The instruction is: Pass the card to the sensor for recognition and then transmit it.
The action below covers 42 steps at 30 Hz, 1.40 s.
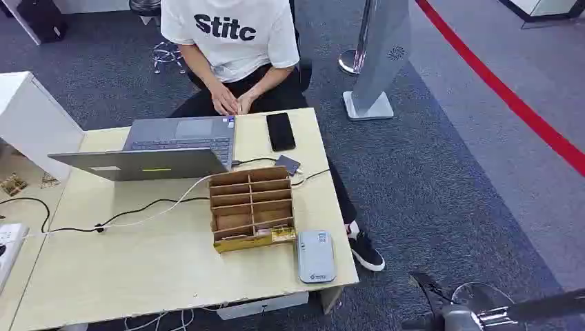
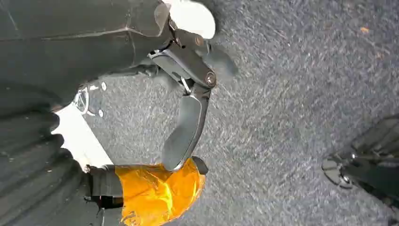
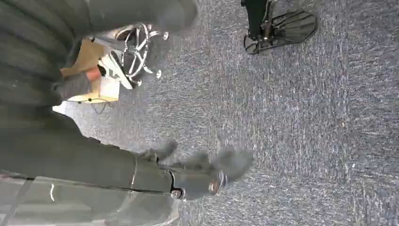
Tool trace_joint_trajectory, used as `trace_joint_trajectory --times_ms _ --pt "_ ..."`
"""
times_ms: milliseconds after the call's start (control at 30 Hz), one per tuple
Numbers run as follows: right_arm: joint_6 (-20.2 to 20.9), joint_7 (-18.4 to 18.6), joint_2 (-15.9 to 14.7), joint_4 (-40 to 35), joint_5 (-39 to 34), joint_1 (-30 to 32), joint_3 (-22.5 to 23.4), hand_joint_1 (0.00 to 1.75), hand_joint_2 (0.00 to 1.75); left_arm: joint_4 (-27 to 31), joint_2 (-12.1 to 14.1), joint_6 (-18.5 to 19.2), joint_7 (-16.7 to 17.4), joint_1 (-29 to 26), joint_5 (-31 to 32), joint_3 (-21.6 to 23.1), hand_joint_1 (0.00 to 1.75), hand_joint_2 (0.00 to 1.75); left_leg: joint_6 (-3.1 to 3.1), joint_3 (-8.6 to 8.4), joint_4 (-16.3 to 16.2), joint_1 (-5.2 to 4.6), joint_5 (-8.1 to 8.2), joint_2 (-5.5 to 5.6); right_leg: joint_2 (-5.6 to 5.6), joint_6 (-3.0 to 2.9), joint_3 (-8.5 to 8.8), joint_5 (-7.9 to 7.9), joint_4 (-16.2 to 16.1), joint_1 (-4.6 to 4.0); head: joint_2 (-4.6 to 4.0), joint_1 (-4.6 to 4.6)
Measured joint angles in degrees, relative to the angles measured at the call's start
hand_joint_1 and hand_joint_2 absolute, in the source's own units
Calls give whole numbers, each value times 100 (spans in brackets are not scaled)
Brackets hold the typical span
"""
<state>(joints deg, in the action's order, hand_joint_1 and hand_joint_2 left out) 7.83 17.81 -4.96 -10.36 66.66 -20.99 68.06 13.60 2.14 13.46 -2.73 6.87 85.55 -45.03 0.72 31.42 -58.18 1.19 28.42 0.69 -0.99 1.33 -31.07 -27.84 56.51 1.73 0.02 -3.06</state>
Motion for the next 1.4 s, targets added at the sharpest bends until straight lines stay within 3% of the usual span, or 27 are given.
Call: trace_joint_trajectory --times_ms 200,433,467,500,533,833,1033,1133,1200,1267,1333,1400 --pt "66 -9 -7 0 15 37 33 175 175 0 -15 -55 -57 -21 -7 33 175 175 0 -1 0 0 0 0 0 0 -1 0 0 0 0 0" --pt "127 -282 -101 -4 133 220 31 169 175 0 26 -311 -103 -119 -42 31 175 175 0 0 0 0 1 0 0 0 -1 0 0 0 0 0" --pt "124 -349 -118 -9 177 254 31 91 175 0 42 -367 -107 -149 -46 31 175 175 0 0 0 0 1 0 0 0 -1 0 -1 0 0 0" --pt "124 -396 -133 -9 195 292 31 91 175 0 48 -400 -111 -175 -55 28 175 175 0 0 0 0 1 0 0 0 -1 0 -1 0 0 0" --pt "124 -448 -144 -9 219 332 31 0 175 0 63 -431 -122 -198 -63 24 2 175 0 1 0 0 1 0 0 0 -1 -1 -1 0 0 2" --pt "46 -887 -223 -11 114 625 37 0 175 0 124 -616 -173 -434 -306 -249 0 175 0 1 0 0 2 0 0 0 -2 -1 -1 0 0 0" --pt "-158 -1362 -210 -11 -917 681 514 0 175 0 114 -691 -164 -475 -625 -555 0 175 0 1 0 0 1 0 0 0 0 -1 -1 0 0 0" --pt "-348 -1942 -125 -11 -1941 654 1094 0 175 0 76 -797 -160 -478 -780 -743 0 175 0 0 0 0 1 0 0 0 0 -1 -1 -1 0 2" --pt "-137 -2762 -29 -17 -2591 723 1366 0 175 2 6 -933 -3 -479 -1118 -924 0 175 0 -1 0 0 2 2 2 1 0 -1 -2 0 0 4" --pt "565 -3691 39 -57 -3125 897 1516 0 175 11 -85 -1043 50 -512 -1322 -1214 0 175 -1 2 0 0 3 8 7 4 3 -6 -2 0 0 -2" --pt "1288 -4169 28 -105 -3662 965 1675 0 175 17 -144 -1058 52 -571 -1289 -1368 0 175 -1 6 1 -2 4 0 0 4 -4 -5 -1 3 0 4" --pt "1734 -4600 -53 -234 -3987 918 1755 0 175 20 -168 -1080 68 -579 -1233 -1449 0 175 -1 8 1 -5 4 -2 -2 5 -4 -5 -1 7 0 2"
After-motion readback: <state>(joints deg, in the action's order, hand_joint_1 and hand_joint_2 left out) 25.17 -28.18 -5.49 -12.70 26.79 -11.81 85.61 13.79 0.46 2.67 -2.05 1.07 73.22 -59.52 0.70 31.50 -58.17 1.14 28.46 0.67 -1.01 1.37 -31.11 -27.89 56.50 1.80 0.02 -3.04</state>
